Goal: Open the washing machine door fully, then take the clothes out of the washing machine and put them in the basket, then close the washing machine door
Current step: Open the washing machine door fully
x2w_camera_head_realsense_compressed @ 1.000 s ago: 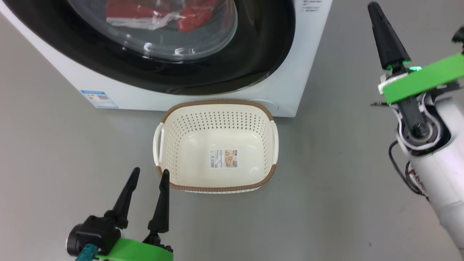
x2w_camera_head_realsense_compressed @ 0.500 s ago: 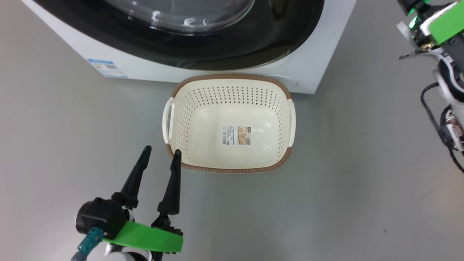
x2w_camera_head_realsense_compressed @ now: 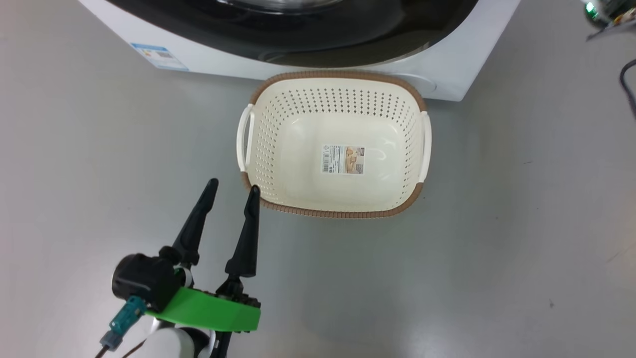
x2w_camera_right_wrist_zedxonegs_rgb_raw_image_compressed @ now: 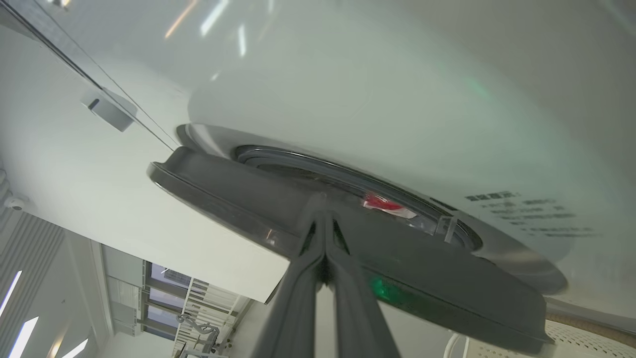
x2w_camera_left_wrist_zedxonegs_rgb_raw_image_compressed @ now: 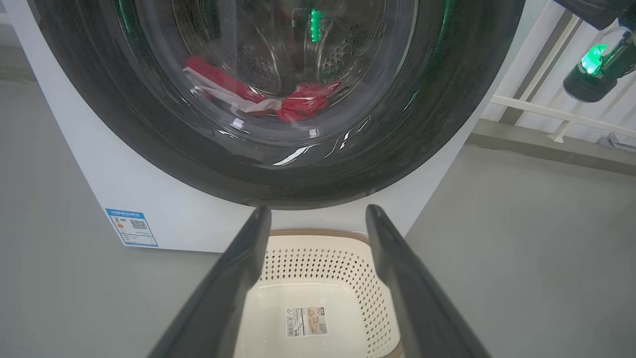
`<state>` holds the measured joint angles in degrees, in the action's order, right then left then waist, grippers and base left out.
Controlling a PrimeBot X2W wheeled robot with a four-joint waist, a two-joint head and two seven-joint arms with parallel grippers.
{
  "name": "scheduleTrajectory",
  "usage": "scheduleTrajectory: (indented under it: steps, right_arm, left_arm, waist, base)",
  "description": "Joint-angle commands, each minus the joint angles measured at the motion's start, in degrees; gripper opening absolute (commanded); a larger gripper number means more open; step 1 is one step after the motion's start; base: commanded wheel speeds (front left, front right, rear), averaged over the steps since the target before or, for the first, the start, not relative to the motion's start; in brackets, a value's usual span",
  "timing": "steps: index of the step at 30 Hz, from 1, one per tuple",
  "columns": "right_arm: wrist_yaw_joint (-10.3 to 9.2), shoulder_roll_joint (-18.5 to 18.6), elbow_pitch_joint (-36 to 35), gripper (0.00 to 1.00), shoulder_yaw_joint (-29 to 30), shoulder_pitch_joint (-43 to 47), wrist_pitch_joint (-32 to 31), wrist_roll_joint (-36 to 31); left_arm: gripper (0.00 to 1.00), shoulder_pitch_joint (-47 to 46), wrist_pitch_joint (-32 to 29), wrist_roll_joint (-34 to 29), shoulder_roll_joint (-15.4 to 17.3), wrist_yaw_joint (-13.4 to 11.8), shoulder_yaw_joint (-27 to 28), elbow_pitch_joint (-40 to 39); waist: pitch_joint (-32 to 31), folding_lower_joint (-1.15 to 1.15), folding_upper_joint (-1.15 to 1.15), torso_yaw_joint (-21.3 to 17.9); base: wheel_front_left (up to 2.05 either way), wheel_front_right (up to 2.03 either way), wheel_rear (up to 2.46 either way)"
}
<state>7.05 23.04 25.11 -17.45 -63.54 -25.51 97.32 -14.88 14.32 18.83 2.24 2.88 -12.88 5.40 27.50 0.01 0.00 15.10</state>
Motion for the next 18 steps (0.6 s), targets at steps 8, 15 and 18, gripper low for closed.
scheduleTrajectory:
  steps: [8,15,18]
  right_arm:
    - [0.44,-1.13,3.16,0.0,0.82,-4.67,-4.71,0.72]
    - [0.44,-1.95,5.01,0.0,1.18,-6.73,-6.66,0.38]
    - [0.44,-2.16,5.54,0.0,1.17,-7.03,-7.35,-0.14]
  left_arm:
    - [1.0,-2.14,0.68,1.05,0.64,-0.15,0.5,-2.02]
    - [1.0,-2.52,0.68,1.43,0.64,-0.43,-0.08,-2.36]
    - [1.0,-2.65,0.68,1.62,0.64,-0.58,-0.26,-2.42]
  waist:
    - [2.88,0.0,0.0,1.94]
    - [3.56,0.0,0.0,2.47]
    - [3.65,0.0,0.0,2.63]
  base:
    - [0.0,0.0,0.0]
    - [0.0,0.0,0.0]
    - [0.0,0.0,0.0]
